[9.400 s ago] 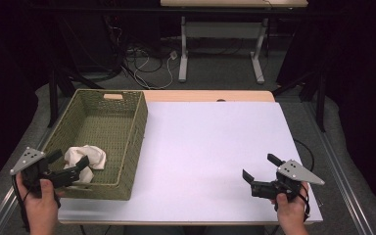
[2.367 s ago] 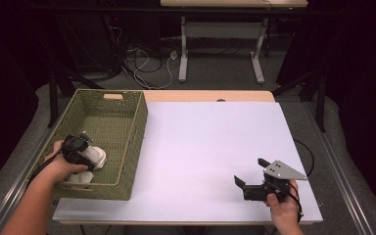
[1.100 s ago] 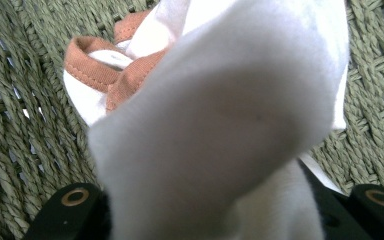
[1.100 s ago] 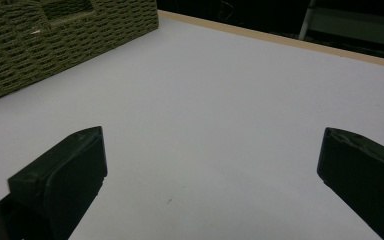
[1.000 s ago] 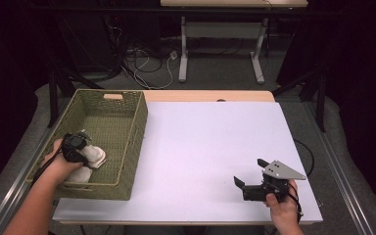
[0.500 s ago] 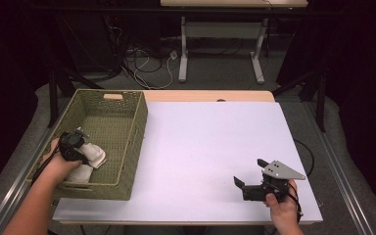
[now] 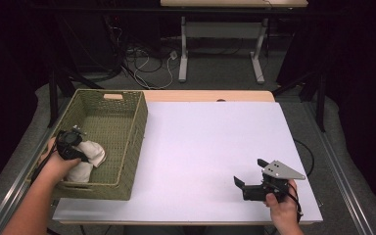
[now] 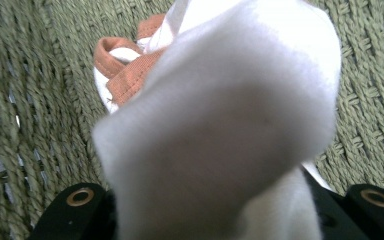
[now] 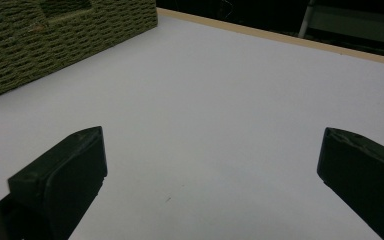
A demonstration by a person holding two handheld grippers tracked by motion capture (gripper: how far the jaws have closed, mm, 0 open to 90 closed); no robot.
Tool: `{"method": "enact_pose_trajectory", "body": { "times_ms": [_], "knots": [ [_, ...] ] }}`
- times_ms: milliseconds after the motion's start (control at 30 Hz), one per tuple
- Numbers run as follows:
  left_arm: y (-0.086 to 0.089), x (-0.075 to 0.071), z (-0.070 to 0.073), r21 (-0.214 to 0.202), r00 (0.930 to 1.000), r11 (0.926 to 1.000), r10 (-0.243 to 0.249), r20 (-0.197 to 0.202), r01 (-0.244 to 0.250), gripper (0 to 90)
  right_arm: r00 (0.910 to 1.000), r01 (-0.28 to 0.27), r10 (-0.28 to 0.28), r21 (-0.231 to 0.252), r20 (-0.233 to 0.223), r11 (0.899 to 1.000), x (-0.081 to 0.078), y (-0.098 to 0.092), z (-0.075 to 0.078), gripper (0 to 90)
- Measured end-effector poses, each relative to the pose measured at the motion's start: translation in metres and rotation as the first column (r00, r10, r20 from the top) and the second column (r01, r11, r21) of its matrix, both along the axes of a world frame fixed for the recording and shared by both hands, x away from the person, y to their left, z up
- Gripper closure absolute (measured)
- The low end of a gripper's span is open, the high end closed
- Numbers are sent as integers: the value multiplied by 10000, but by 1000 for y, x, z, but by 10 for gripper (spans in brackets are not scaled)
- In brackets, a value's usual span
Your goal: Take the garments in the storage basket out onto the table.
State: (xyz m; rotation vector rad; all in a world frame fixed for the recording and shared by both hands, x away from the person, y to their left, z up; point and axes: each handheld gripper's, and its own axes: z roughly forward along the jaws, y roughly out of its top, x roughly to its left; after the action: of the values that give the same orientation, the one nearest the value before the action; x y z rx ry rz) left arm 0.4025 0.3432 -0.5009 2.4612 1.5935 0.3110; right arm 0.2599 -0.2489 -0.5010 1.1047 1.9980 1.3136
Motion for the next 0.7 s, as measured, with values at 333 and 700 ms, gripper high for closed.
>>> {"method": "enact_pose_trajectory", "body": {
  "times_ms": [333,700],
  "knots": [
    [3,-1,6,-273,9992,9994,202,341,-193,776,10000,-48,48,-17,64,10000,1,0,-1,0],
    [3,-2,16,-661,9947,9975,300,988,-235,776,10000,-61,61,-48,40,10000,1,0,0,0]
  ]
}}
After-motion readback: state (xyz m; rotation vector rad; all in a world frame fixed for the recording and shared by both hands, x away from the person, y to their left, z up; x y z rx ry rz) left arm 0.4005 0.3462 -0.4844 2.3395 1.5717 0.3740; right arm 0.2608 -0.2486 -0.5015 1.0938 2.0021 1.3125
